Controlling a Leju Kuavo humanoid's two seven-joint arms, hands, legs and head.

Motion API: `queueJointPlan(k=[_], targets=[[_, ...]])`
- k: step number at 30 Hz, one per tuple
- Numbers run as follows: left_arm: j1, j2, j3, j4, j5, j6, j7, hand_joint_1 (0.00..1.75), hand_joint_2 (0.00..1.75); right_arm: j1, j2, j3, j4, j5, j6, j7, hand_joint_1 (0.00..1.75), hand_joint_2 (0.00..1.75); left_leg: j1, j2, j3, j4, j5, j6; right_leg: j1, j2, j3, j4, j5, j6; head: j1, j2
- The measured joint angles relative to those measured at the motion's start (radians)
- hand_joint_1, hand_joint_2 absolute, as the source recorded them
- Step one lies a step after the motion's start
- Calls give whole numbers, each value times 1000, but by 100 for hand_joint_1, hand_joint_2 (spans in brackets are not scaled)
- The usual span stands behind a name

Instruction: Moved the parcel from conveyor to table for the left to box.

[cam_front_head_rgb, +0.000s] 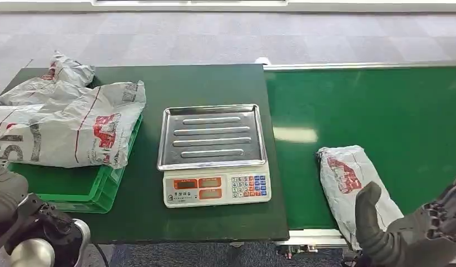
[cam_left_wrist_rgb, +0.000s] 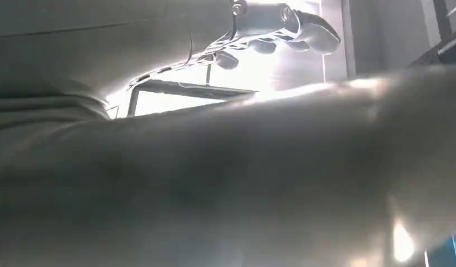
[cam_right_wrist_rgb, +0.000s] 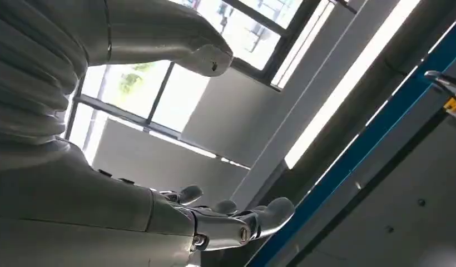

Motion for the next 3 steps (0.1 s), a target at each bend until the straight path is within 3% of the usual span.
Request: queueJointPlan(k=[3], targets=[[3, -2, -2, -5, -15, -21, 16, 0, 0, 8, 4, -11, -6, 6, 0, 3, 0, 175, 0, 0, 0, 0, 0, 0, 0, 0, 0, 0, 0, 0, 0, 0]])
